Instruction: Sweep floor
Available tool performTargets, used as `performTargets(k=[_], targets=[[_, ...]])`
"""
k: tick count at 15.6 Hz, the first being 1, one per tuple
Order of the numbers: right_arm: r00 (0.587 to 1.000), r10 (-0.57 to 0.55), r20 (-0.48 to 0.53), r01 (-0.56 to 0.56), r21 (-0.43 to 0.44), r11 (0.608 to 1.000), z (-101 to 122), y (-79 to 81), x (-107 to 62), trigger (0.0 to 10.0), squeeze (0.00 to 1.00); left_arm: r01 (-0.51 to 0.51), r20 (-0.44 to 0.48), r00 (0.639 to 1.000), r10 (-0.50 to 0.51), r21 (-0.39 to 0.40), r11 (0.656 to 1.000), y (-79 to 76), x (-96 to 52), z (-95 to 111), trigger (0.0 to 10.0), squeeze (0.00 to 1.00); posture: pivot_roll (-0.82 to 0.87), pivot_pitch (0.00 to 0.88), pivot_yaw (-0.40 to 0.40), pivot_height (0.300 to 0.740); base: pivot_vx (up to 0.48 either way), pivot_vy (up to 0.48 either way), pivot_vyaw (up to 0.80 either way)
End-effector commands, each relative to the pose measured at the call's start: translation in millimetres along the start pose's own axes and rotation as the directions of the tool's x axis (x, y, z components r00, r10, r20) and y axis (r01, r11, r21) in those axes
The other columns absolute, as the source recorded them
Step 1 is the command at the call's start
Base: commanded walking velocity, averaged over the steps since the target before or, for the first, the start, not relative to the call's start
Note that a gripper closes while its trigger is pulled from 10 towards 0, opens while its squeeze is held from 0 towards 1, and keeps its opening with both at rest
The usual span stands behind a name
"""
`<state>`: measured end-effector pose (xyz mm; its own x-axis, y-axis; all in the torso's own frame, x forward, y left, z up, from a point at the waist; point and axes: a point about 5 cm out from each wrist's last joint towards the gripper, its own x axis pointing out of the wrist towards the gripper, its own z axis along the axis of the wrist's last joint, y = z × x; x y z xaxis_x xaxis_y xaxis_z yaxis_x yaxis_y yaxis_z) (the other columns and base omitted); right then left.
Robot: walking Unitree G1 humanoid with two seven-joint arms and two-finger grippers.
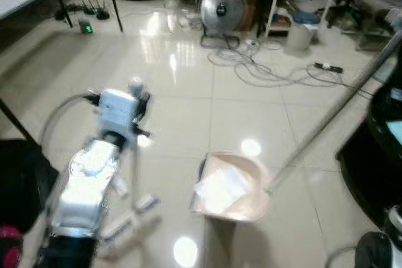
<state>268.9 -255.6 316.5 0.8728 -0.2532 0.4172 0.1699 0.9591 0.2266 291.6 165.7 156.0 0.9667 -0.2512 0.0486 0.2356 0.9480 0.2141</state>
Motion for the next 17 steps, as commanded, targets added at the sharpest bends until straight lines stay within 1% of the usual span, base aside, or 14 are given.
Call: performTargets(k=[1,3,4,5,7,9,15,17], targets=[[0.998,0.024,0.060,-0.024,-0.003,1.000,12,5.5,0.7,10.0,0.00,-0.019,0.044,0.999,0.018,0.024,1.000,6.9,0.1,11,10.0,0.00,-0.01,0.027,-0.021,0.740,0.428,0.000,0.00],[0.998,0.026,0.062,-0.026,-0.002,1.000,12,6.7,1.7,10.0,0.00,-0.016,0.047,0.999,0.015,0.027,0.999,7.3,1.7,12,10.0,0.00,0.00,0.026,-0.019,0.740,0.429,0.000,0.00],[0.998,0.026,0.065,-0.026,0.000,1.000,11,7.2,2.0,10.0,0.00,-0.021,0.046,0.999,0.021,0.013,1.000,8.1,2.7,12,10.0,0.00,0.01,0.025,-0.016,0.740,0.341,0.000,0.00],[0.997,0.025,0.067,-0.025,0.001,1.000,11,6.9,1.9,10.0,0.00,-0.024,0.034,0.999,0.024,-0.002,1.000,8.4,2.9,11,10.0,0.00,0.01,0.024,-0.013,0.740,0.000,0.000,0.00],[0.997,0.021,0.069,-0.021,0.001,1.000,11,5.8,1.3,10.0,0.00,-0.020,0.022,1.000,0.020,0.008,1.000,8.2,2.5,10,10.0,0.00,0.01,0.024,-0.011,0.740,0.000,0.000,0.00],[0.998,0.016,0.067,-0.016,-0.002,1.000,9,4.7,0.6,10.0,0.00,-0.037,0.014,0.999,0.037,0.007,0.999,9.7,1.0,8,10.0,0.00,0.01,0.026,-0.009,0.740,0.000,0.000,0.00],[0.998,0.027,0.061,-0.026,-0.010,1.000,2,8.0,2.9,10.0,0.00,-0.039,0.002,0.999,0.039,0.009,0.999,13.5,-0.4,6,10.0,0.00,0.02,0.036,0.003,0.740,0.000,0.000,0.00],[0.997,0.048,0.060,-0.046,-0.038,0.998,-3,11.5,5.5,10.0,0.00,-0.037,-0.006,0.999,0.037,0.003,0.999,12.0,-2.0,3,10.0,0.00,0.02,0.045,0.004,0.740,0.000,0.000,0.00]])
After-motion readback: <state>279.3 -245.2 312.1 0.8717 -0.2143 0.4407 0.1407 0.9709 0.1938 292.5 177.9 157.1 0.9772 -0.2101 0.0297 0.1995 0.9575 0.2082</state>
